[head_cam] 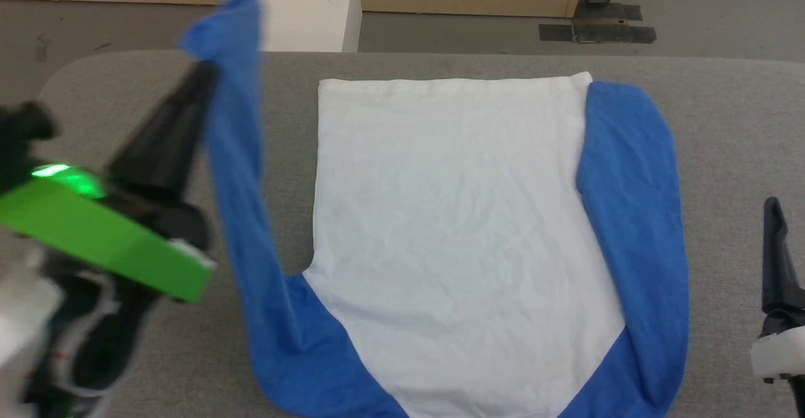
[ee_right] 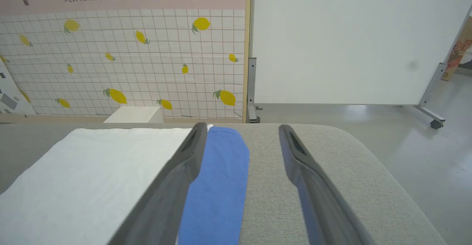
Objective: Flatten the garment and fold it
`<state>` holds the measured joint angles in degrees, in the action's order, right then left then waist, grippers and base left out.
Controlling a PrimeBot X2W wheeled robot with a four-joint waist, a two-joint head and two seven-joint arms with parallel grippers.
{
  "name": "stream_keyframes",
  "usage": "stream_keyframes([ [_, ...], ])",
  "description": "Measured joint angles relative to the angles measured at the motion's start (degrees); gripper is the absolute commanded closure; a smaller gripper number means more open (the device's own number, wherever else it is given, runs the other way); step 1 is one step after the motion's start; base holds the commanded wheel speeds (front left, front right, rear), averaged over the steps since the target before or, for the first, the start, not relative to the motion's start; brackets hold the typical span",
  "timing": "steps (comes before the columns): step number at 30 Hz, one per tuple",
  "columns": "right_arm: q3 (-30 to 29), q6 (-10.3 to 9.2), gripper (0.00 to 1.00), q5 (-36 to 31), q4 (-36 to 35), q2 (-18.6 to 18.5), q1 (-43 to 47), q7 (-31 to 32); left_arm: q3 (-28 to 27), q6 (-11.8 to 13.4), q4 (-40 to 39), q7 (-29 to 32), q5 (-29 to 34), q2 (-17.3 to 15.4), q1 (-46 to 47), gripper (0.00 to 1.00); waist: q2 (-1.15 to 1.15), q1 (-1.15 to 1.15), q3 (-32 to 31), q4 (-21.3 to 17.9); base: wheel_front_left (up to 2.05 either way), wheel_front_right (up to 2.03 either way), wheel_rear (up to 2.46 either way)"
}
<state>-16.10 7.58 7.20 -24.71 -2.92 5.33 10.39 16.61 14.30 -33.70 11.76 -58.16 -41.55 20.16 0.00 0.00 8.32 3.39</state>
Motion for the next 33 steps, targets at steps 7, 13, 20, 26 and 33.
stream_keyframes([
  [7, -3.1, 0.00, 0.00, 0.1, -0.5, 0.0, -0.6, 0.2, 20.0, 1.3, 1.0, 5.2, 10.0, 13.2, 12.3, 1.00, 0.00, 0.00, 0.7, -1.6, 0.00, 0.00, 0.00],
  [13, -4.3, 0.00, 0.00, 1.3, -0.6, 0.0, -0.6, 0.1, 32.1, -0.6, 9.3, 5.0, 16.0, 23.4, 15.8, 1.00, 0.00, 0.00, 2.2, -3.3, 0.00, 0.00, 0.00],
  [20, -3.8, 0.00, 0.00, 2.8, 0.5, 0.0, -0.7, -1.2, 42.6, -3.0, 26.6, 1.5, 18.9, 30.7, 13.8, 1.00, 0.00, 0.00, 4.5, -6.1, 0.00, 0.00, 0.00],
  [26, -2.3, 0.00, 0.00, 3.6, 2.4, 0.0, -1.2, -2.4, 48.4, -7.2, 48.6, -1.5, 20.8, 35.1, 12.2, 1.00, 0.00, 0.00, 6.9, -9.2, 0.00, 0.00, 0.00],
  [33, -1.9, 0.00, 0.00, 3.8, 4.0, 0.0, -1.7, -2.8, 47.9, -8.8, 56.5, -6.5, 19.7, 37.7, 13.4, 0.00, 0.00, 0.00, 7.7, -10.1, 0.00, 0.00, 0.00],
])
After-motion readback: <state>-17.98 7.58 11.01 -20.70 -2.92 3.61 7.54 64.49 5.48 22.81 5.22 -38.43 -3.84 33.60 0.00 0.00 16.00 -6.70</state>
